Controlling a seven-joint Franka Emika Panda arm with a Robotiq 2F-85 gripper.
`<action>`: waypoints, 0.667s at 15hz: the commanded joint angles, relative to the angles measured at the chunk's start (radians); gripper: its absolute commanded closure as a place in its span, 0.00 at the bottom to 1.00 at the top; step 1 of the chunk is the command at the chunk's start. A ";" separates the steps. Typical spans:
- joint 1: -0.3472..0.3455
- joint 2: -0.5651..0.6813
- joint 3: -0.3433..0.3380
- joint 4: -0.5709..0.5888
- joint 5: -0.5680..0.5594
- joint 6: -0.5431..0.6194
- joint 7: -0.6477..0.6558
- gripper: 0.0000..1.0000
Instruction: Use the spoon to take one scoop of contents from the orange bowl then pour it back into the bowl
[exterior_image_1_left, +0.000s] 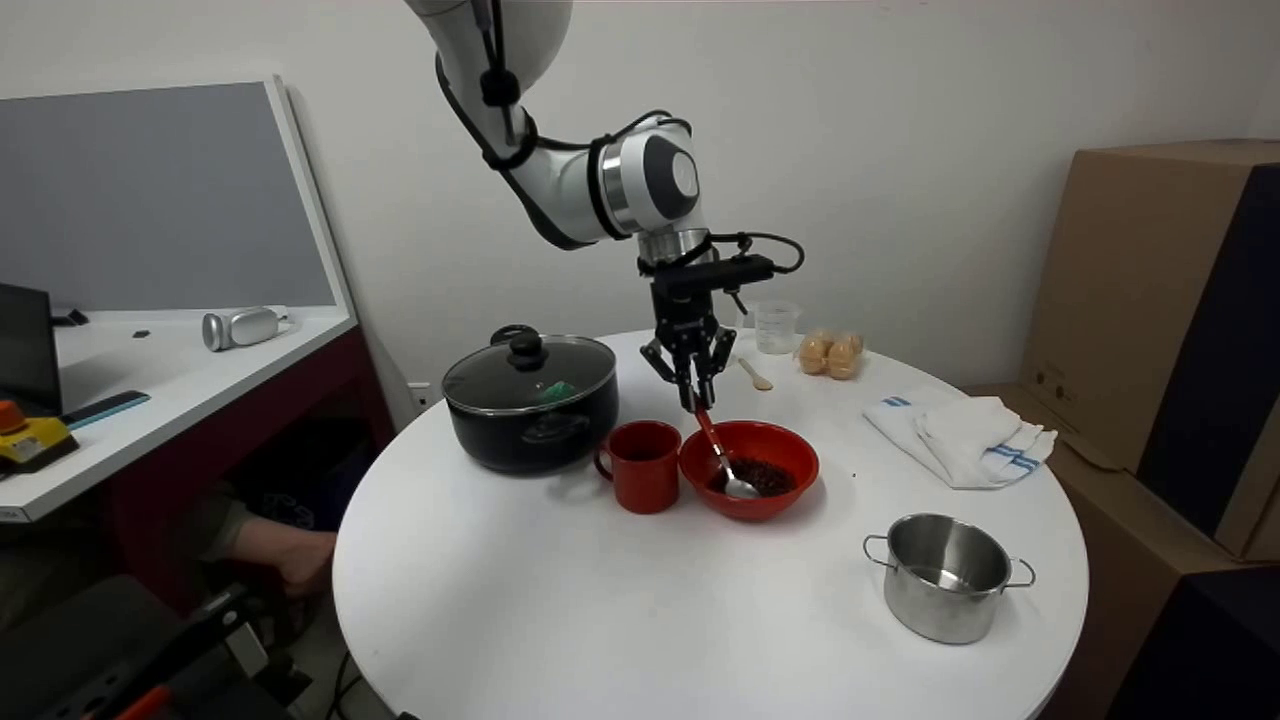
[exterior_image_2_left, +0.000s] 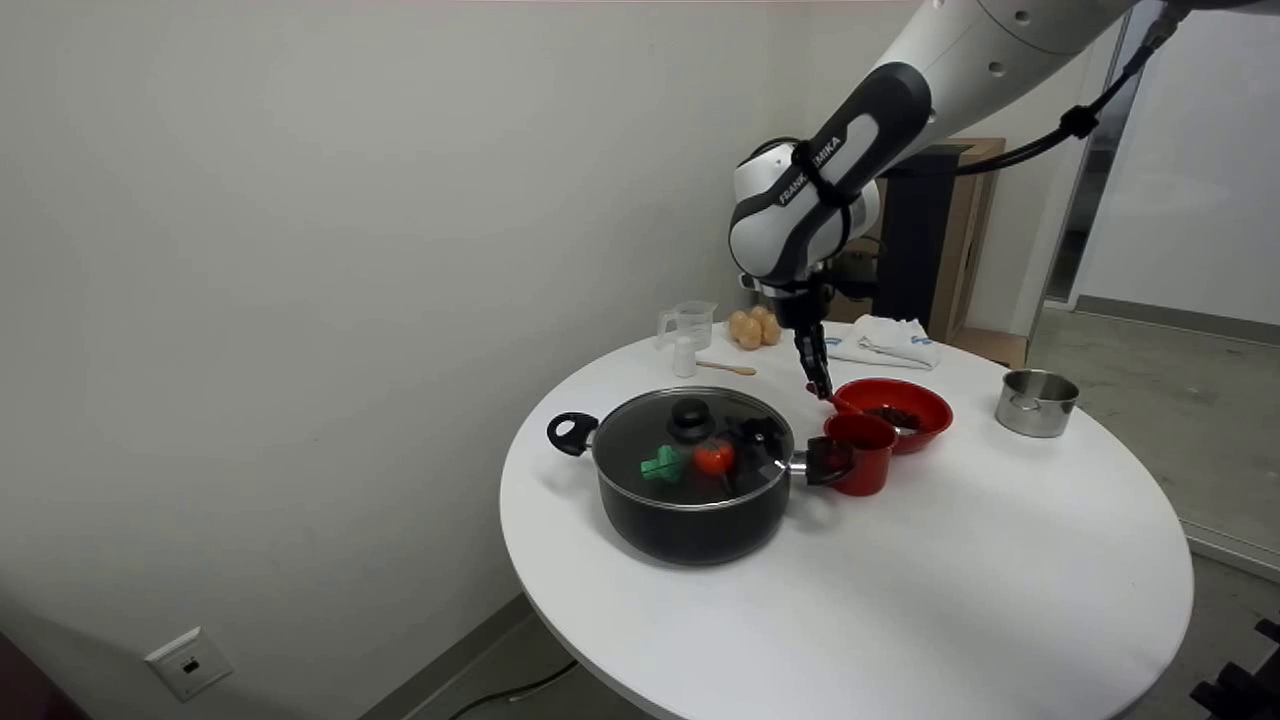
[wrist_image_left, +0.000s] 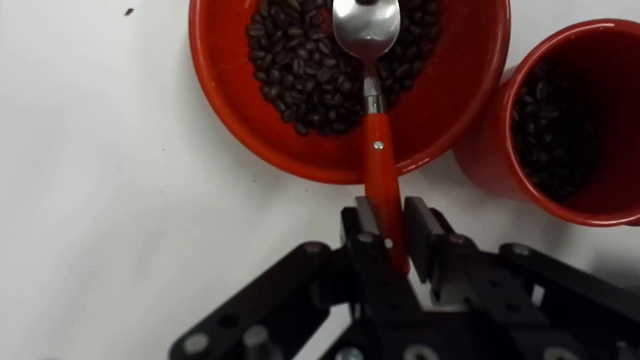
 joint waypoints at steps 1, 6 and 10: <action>0.001 -0.010 -0.001 -0.025 0.014 0.029 0.001 0.91; -0.001 -0.030 0.009 -0.044 0.017 0.051 -0.007 0.91; -0.009 -0.039 0.029 -0.056 0.025 0.089 -0.037 0.91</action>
